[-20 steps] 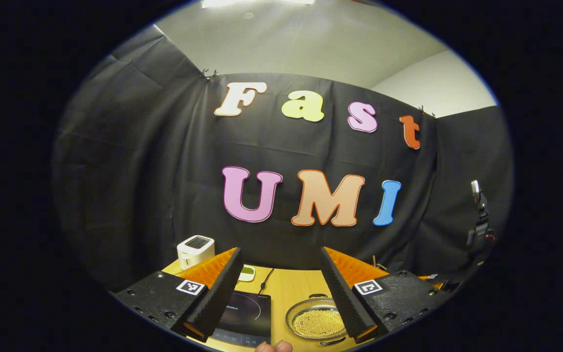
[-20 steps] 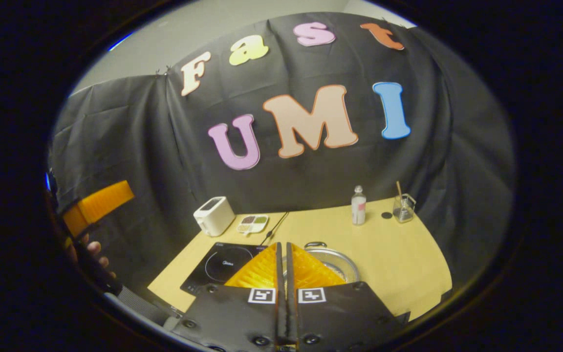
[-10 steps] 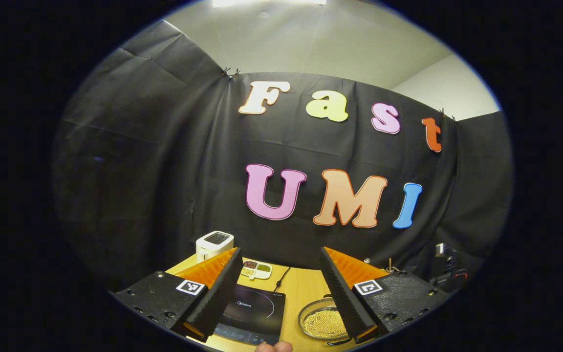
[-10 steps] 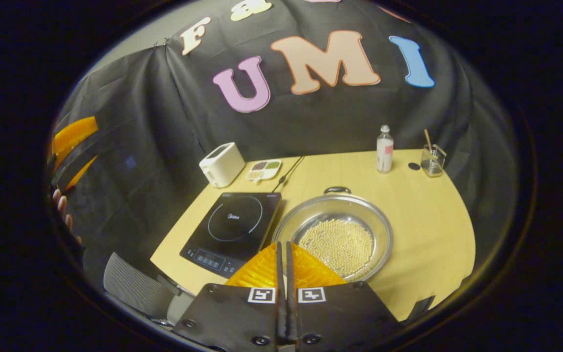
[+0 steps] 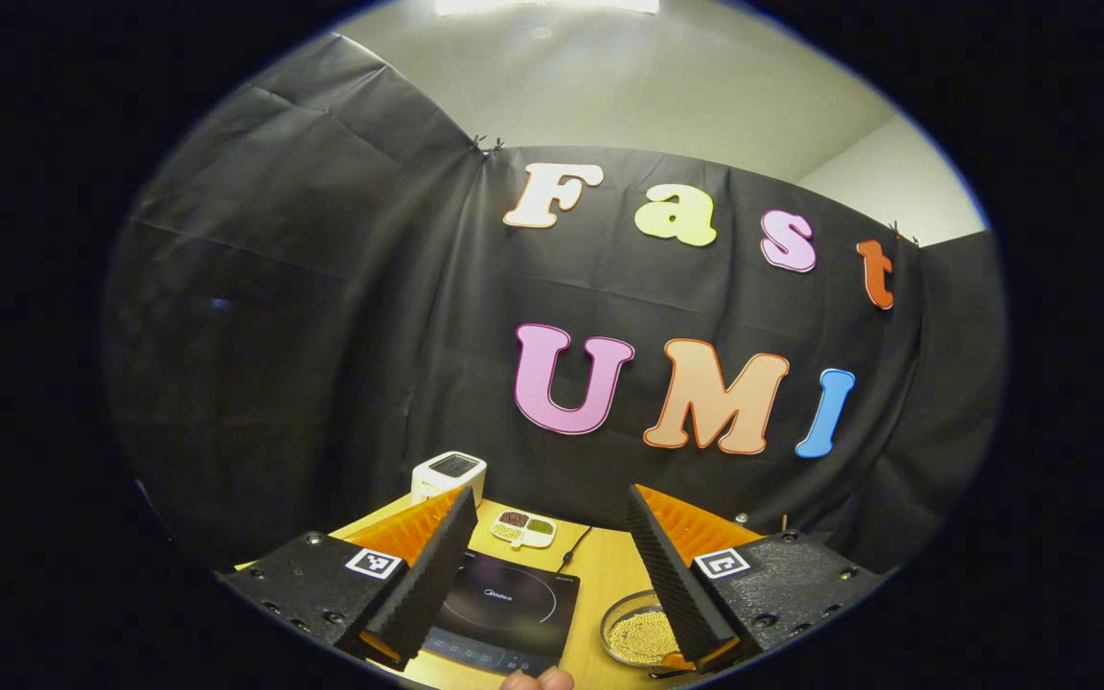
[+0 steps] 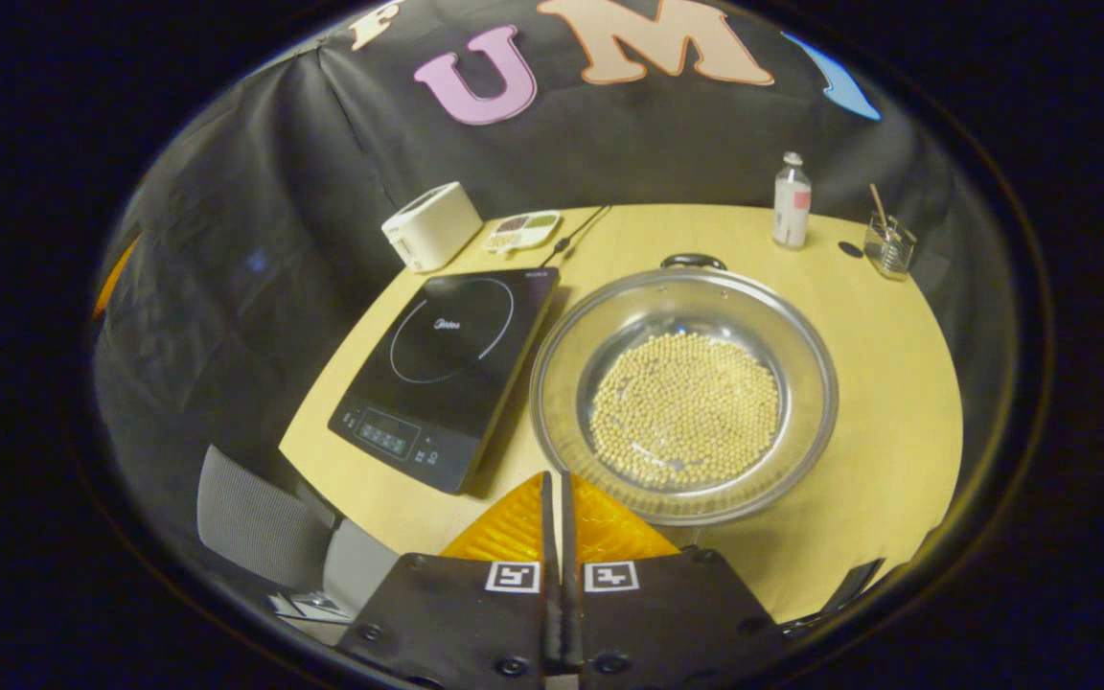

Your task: First push the handle of the pot to place it horizontally, then grasp the pot with both hands and set it on the induction cooktop.

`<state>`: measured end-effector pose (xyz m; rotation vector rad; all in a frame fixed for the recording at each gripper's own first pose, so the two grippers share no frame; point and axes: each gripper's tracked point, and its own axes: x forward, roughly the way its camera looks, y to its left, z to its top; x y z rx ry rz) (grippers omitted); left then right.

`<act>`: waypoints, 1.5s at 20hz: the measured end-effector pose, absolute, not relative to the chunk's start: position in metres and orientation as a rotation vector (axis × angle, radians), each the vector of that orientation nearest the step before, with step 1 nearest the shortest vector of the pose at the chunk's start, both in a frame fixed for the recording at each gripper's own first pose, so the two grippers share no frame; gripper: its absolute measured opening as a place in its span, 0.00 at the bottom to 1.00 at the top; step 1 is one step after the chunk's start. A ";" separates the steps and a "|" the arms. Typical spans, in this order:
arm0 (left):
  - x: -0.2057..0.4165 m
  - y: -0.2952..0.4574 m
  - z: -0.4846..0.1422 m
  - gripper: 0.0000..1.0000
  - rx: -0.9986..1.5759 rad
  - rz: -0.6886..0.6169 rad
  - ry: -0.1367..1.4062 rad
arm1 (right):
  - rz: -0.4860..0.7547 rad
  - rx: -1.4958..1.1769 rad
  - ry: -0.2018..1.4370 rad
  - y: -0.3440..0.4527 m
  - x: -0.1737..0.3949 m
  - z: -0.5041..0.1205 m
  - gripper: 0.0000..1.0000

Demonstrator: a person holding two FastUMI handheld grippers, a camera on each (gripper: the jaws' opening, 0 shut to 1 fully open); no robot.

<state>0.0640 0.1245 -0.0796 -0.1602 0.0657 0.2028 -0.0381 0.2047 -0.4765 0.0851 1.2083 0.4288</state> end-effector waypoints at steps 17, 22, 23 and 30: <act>0.056 0.139 -0.079 0.92 -0.128 0.249 0.065 | 0.419 0.047 1.379 0.192 -0.071 -0.526 0.00; 0.060 0.132 -0.080 0.92 -0.134 0.229 0.069 | 0.349 0.064 1.383 0.162 -0.066 -0.527 0.03; 0.061 0.129 -0.081 0.92 -0.136 0.227 0.070 | 0.332 0.069 1.385 0.156 -0.064 -0.527 0.02; 0.067 0.116 -0.085 0.92 -0.154 0.222 0.072 | 0.251 0.072 1.389 0.108 -0.055 -0.533 0.03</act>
